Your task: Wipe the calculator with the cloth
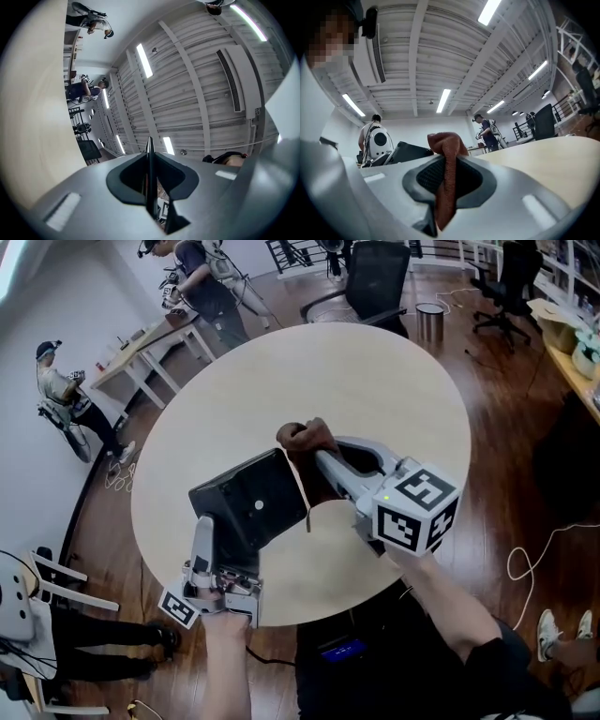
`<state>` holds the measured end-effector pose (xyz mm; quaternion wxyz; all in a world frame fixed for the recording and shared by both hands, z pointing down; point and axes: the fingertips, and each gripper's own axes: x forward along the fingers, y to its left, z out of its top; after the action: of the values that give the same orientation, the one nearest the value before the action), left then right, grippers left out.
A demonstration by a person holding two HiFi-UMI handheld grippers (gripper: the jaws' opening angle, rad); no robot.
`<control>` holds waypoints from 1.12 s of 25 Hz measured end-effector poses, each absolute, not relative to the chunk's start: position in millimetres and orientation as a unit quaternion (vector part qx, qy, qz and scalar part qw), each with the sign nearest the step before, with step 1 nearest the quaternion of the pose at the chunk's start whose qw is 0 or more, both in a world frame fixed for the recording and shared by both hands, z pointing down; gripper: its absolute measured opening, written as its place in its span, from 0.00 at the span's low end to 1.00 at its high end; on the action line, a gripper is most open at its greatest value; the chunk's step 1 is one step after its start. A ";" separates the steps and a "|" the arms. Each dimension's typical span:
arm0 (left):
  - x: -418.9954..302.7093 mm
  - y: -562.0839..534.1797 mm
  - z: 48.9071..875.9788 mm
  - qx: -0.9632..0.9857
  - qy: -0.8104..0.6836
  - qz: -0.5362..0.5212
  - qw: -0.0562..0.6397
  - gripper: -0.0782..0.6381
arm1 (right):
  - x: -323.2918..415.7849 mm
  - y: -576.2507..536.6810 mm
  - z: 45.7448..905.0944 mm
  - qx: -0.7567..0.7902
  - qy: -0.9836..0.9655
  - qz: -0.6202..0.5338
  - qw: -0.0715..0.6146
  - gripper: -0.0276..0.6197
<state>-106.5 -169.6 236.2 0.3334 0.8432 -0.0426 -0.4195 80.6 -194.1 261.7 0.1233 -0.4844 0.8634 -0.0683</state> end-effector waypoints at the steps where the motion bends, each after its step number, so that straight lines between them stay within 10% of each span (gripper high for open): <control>1: -109.2 -171.9 235.9 0.841 -0.046 -0.423 0.334 0.19 | 81.0 -192.4 260.9 -0.484 0.862 -0.074 0.129 0.12; 12: -114.7 -186.3 229.1 0.822 -0.075 -0.458 0.330 0.19 | -31.1 -138.8 237.3 -0.356 0.925 -0.049 0.120 0.12; 28: -127.6 -187.5 223.9 0.816 -0.070 -0.471 0.328 0.19 | 49.3 -175.7 255.2 -0.466 0.869 -0.084 0.144 0.12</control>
<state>-127.6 -187.5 223.9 0.3279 0.8159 -0.0700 -0.4710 49.3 -175.7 255.2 0.1442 -0.4664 0.8687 -0.0839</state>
